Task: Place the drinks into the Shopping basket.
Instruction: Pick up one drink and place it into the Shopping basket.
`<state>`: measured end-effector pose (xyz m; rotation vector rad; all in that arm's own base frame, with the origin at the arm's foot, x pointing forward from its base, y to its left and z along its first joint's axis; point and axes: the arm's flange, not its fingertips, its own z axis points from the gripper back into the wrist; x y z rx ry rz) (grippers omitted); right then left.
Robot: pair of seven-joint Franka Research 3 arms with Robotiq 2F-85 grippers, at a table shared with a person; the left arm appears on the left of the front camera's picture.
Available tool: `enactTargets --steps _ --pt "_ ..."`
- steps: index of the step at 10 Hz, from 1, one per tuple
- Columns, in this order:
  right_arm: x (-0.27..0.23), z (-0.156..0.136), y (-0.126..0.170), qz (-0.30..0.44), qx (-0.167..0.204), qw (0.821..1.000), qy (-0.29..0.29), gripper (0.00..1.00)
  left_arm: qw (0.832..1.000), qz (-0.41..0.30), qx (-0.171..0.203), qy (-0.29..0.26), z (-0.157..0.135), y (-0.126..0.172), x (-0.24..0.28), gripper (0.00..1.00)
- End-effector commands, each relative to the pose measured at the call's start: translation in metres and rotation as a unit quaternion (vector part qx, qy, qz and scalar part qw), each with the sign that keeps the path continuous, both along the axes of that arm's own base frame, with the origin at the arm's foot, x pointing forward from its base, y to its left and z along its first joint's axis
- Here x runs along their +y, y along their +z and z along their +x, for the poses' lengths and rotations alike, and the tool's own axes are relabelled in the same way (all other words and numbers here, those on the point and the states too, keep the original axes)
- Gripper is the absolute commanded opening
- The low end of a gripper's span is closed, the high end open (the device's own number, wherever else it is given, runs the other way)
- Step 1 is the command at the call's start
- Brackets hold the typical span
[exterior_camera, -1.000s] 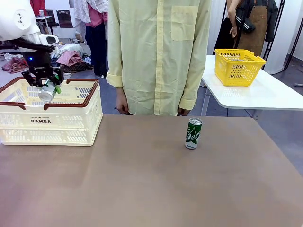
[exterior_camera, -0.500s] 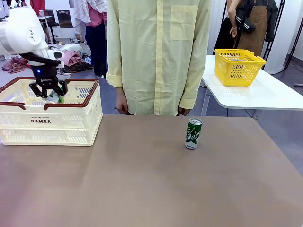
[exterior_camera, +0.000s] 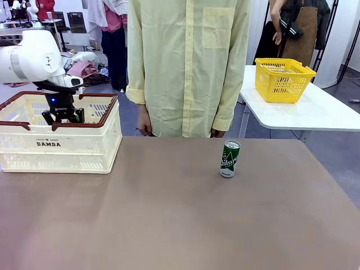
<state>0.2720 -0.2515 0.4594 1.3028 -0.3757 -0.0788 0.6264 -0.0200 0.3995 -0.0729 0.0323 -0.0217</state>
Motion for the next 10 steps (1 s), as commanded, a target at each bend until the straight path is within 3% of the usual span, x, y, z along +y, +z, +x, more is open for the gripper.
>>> enactTargets --steps 1,4,5,6,7,10 --pt "-0.0001 -0.0024 0.0012 -0.004 -0.007 1.0 0.006 1.0 1.0 -0.014 -0.011 -0.013 -0.0107 -0.0084 0.0062 0.0" --pt "-0.0001 -0.0024 0.0012 -0.004 -0.007 1.0 0.006 1.0 0.999 -0.026 -0.022 -0.018 -0.0102 -0.0172 0.0084 0.0" --pt "-0.0001 -0.0024 0.0012 -0.004 -0.007 1.0 0.006 1.0 0.999 -0.024 -0.024 -0.017 -0.0112 -0.0163 0.0085 0.29" --pt "-0.0001 -0.0024 0.0012 -0.004 -0.007 1.0 0.006 1.0 0.999 -0.022 -0.018 -0.019 -0.0107 -0.0165 0.0083 0.78" --pt "-0.0001 -0.0024 0.0012 -0.004 -0.007 1.0 0.006 1.0 0.999 -0.022 -0.016 -0.022 -0.0105 -0.0169 0.0084 1.0" --pt "-0.0001 -0.0024 0.0012 -0.004 -0.007 1.0 0.006 1.0 0.999 -0.02 -0.022 -0.021 -0.0106 -0.0151 0.0088 1.0"
